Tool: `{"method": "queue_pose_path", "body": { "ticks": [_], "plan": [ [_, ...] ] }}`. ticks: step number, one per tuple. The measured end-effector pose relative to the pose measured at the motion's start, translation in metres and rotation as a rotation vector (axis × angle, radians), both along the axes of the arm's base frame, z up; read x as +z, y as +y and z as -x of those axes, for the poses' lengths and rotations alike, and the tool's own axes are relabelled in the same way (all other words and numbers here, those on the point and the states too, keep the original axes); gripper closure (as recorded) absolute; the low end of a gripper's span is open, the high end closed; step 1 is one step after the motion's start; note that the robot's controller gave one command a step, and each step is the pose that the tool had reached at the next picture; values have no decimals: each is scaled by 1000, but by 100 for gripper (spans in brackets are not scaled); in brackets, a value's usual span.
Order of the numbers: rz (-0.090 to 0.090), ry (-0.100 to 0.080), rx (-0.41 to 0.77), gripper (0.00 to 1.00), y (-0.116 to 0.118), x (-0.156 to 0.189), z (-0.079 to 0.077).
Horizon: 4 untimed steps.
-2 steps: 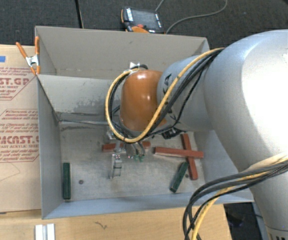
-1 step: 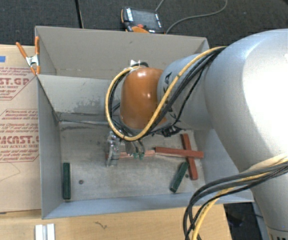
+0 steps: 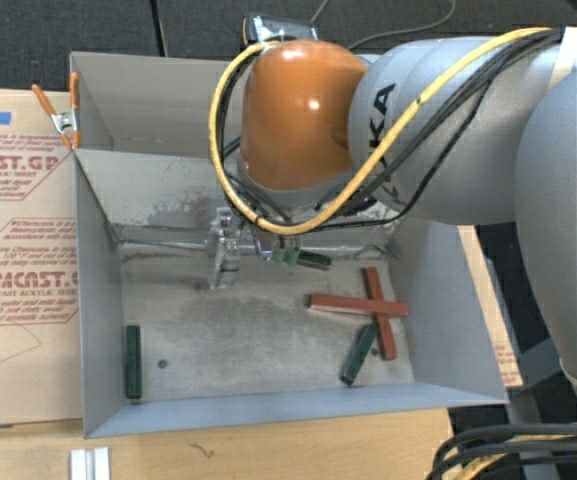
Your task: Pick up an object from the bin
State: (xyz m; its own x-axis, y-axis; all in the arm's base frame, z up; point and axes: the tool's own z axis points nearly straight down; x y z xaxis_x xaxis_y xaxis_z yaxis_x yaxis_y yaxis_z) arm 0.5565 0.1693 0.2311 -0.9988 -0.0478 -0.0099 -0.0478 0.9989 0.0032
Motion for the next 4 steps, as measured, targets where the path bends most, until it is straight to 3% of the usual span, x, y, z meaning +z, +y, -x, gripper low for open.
{"method": "queue_pose_path", "body": {
  "ticks": [1,2,3,4],
  "plan": [
    [4,10,131,100,0,-59,-29],
    [3,7,131,0,1,-57,-29],
    [5,17,130,0,-50,-166,2],
    [3,8,132,100,-48,-161,-1]
  ]
}}
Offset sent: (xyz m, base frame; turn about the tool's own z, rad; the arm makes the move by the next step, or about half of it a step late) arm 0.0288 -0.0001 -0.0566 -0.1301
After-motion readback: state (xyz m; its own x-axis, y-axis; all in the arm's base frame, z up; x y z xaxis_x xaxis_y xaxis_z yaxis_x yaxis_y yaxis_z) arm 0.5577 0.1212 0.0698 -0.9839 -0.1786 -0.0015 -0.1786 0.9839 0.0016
